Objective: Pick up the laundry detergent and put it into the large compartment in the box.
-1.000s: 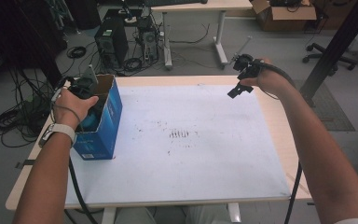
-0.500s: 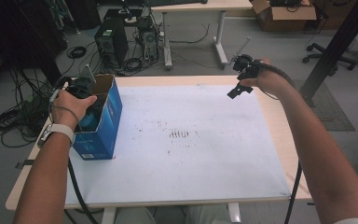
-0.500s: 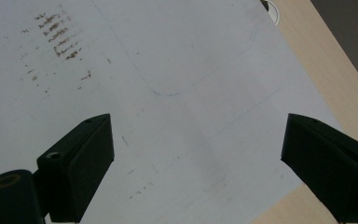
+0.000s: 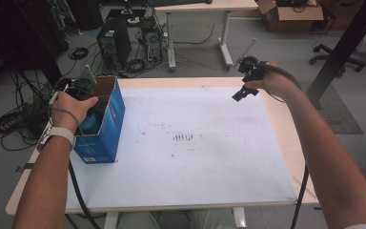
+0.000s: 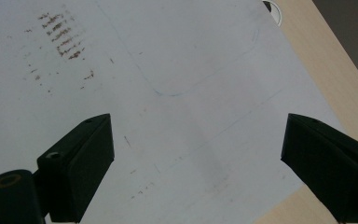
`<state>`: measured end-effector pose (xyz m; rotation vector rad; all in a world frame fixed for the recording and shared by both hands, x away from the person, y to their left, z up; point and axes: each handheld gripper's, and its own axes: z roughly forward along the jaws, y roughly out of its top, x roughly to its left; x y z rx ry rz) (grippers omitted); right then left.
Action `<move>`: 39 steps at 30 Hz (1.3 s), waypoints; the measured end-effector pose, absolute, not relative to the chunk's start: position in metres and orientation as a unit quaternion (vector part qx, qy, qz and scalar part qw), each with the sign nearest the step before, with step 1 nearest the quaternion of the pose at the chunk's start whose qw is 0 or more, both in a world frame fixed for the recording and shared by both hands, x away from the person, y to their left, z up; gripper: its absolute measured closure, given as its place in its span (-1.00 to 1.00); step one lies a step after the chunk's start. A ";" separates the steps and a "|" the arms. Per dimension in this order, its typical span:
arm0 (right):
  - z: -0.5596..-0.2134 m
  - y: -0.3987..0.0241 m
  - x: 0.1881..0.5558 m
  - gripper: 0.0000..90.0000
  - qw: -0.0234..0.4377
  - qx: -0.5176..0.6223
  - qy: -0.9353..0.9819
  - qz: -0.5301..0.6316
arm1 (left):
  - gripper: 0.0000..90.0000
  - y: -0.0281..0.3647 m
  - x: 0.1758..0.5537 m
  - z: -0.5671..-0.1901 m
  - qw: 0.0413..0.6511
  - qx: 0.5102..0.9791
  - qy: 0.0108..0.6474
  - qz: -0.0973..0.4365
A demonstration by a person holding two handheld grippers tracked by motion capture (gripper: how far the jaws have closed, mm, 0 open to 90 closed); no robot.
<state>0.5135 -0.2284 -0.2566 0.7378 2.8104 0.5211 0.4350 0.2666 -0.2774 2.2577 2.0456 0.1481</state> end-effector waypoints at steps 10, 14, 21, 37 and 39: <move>-0.256 -0.226 0.512 -0.79 0.093 0.245 0.948 0.178 | -0.37 0.266 0.432 -0.266 0.053 0.734 0.674 0.062; -0.255 -0.227 0.511 -0.79 0.091 0.244 0.948 0.183 | -0.40 0.267 0.429 -0.254 0.063 0.732 0.674 0.082; -0.253 -0.227 0.508 -0.79 0.092 0.243 0.948 0.185 | -0.40 0.262 0.424 -0.224 0.069 0.739 0.663 0.100; -0.249 -0.228 0.500 -0.79 0.097 0.239 0.948 0.186 | -0.53 0.213 0.382 -0.168 0.126 0.780 0.605 0.094; -0.249 -0.228 0.498 -0.79 0.097 0.239 0.948 0.188 | -0.54 0.205 0.374 -0.164 0.144 0.784 0.597 0.091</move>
